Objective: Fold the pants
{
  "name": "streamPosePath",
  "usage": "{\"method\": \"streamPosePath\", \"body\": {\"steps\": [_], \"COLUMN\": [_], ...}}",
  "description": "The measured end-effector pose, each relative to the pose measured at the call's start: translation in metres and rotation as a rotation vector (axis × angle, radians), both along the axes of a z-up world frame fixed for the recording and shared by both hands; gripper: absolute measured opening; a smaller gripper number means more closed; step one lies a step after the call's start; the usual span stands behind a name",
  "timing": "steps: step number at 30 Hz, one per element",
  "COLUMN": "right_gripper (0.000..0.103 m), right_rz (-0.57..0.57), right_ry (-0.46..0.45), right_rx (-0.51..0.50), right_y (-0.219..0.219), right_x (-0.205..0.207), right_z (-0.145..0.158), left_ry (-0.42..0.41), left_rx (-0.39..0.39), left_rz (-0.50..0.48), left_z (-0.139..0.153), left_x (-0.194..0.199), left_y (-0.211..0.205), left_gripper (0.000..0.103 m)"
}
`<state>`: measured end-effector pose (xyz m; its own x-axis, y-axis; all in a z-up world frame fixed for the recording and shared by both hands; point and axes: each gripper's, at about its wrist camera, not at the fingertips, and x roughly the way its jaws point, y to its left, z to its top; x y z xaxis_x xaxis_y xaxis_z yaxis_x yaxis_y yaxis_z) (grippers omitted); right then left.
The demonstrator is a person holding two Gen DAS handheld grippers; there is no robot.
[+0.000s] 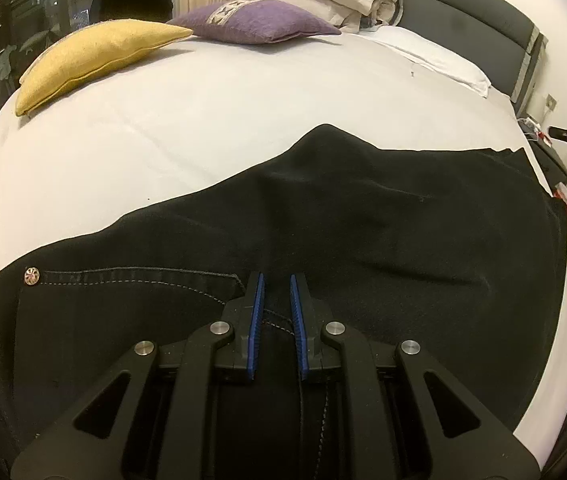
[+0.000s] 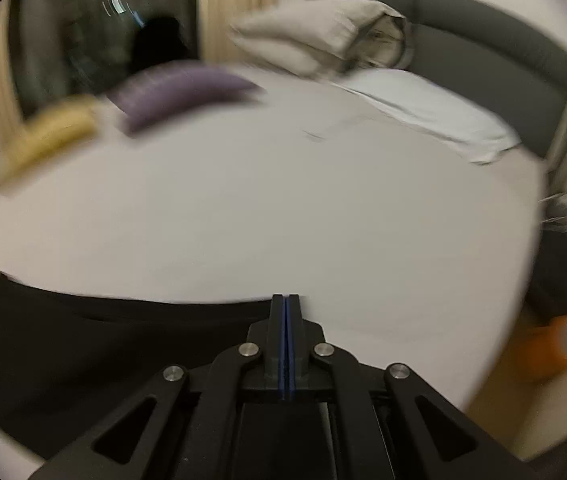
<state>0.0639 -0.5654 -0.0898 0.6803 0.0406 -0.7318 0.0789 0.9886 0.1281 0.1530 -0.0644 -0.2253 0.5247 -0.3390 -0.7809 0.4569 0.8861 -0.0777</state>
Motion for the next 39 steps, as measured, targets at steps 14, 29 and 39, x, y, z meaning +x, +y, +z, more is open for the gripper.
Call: {"method": "streamPosePath", "body": {"steps": [14,29,39], "right_gripper": [0.000,0.060,0.030], "right_rz": [-0.139,-0.097,-0.088], "right_ry": [0.235,0.178,0.351], "right_rx": [0.013,0.148,0.275], "right_y": [-0.012,-0.033,-0.038], "right_x": [0.061,-0.002,0.006], "right_z": [-0.107,-0.060,-0.102], "left_ry": [-0.078,-0.085,-0.006], "left_rx": [-0.007,-0.097,-0.072], "left_rz": [0.088,0.201,0.152], "left_z": [0.012,0.038,0.016], "left_x": [-0.012,-0.032,-0.035], "left_y": [0.007,0.013,0.001], "left_gripper": [0.013,0.013,0.013]}}
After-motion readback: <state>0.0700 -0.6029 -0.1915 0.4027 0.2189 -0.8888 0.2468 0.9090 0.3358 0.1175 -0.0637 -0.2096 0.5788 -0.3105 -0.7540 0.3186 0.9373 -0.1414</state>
